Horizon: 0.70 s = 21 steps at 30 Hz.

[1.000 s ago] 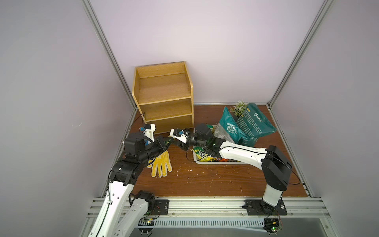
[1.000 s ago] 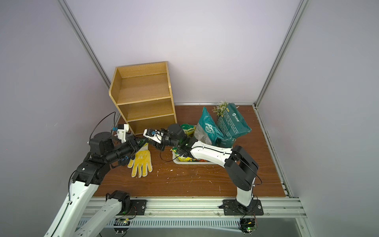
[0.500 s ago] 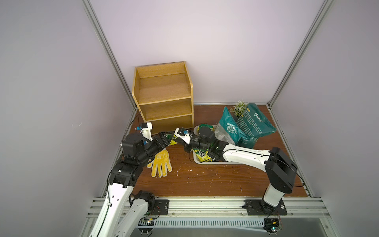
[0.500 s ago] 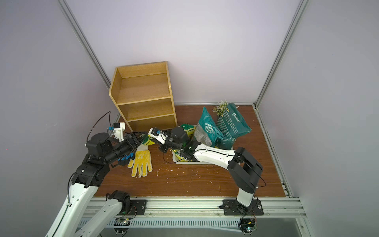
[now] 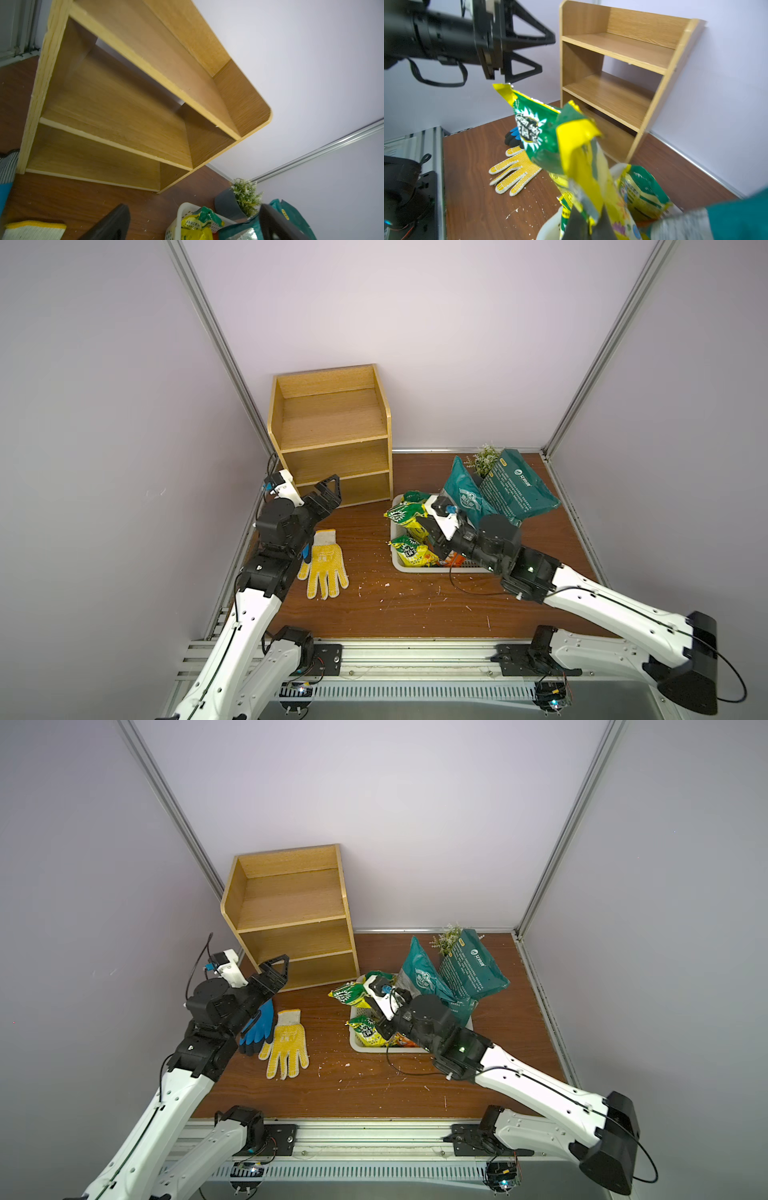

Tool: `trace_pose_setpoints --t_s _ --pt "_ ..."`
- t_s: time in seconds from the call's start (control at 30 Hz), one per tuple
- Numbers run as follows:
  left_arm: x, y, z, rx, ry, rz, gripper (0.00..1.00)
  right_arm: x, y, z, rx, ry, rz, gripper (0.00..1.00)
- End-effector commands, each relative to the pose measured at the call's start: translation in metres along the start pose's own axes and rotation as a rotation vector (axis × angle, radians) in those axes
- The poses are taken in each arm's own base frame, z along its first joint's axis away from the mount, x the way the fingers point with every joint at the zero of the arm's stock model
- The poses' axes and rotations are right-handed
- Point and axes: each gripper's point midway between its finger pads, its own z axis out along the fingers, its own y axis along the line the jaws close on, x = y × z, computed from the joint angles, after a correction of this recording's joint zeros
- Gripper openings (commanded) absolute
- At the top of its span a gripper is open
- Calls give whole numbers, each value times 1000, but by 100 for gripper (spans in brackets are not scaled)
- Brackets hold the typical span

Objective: Take down the fertilizer bag from the shelf
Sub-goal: Place the fertilizer bag in the storage box.

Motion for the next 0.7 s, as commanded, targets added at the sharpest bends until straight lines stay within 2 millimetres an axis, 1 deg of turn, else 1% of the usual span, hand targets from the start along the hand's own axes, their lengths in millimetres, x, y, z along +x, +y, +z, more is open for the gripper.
trace_pose_setpoints --t_s 0.0,0.03,0.1,0.17,0.23,0.3,0.4,0.47,0.53,0.57,0.63,0.67 --pt "5 6 2 4 -14 -14 100 32 -32 -18 179 102 89 0" --pt "9 8 2 4 -6 -23 100 38 -38 -24 206 124 101 0" --pt "16 12 3 7 10 -43 100 45 -51 -32 249 147 135 0" --pt "20 14 4 9 22 -54 100 49 -60 -35 256 162 184 0" --pt "22 14 6 12 33 -59 100 55 -59 -29 194 181 246 0" --pt "22 12 7 19 37 -60 100 67 -52 -18 134 226 292 0" --pt "22 9 8 25 43 -58 100 94 -41 -1 91 322 312 0" --pt "21 9 7 26 41 -58 100 122 -41 4 113 404 313 0" --pt "21 11 5 17 38 -51 100 150 -45 0 165 489 309 0" --pt "21 12 4 14 34 -47 100 160 -47 -4 184 520 313 0" --pt "22 16 2 -1 29 -42 100 173 -49 -14 222 556 321 0" --pt "22 18 1 -7 27 -42 100 177 -50 -18 238 562 324 0"
